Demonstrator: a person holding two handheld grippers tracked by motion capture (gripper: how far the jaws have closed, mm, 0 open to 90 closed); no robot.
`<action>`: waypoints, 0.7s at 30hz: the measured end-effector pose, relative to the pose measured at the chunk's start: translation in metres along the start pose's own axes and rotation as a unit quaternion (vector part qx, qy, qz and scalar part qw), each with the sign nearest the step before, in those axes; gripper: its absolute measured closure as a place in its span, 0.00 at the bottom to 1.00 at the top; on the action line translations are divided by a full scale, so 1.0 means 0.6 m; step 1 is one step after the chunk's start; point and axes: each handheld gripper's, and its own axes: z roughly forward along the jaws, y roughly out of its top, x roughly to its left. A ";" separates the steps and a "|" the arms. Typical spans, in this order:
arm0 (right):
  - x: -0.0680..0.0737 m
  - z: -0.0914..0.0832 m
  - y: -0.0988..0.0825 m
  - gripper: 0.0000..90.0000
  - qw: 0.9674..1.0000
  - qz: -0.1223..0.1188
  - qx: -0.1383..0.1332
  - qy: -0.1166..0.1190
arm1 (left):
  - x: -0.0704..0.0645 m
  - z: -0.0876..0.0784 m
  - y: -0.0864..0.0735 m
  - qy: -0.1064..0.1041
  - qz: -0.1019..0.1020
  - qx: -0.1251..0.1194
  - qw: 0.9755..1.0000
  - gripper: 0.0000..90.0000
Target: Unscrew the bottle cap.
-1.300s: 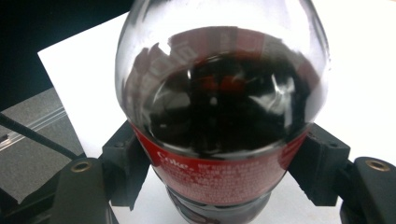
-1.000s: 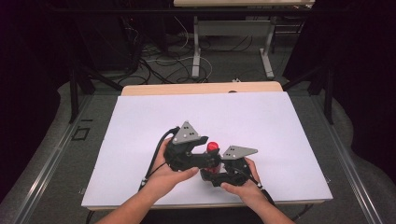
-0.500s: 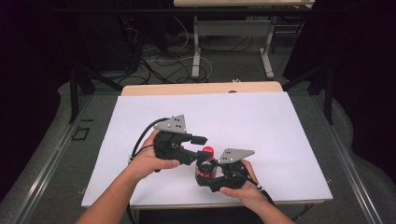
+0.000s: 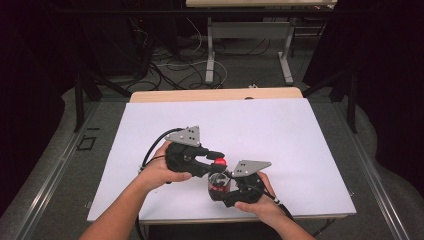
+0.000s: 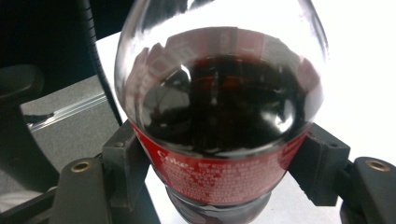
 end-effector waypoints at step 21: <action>-0.011 -0.004 -0.004 0.32 0.997 0.038 0.003 -0.068 | -0.095 0.071 0.009 0.283 -0.109 -0.046 0.952 0.68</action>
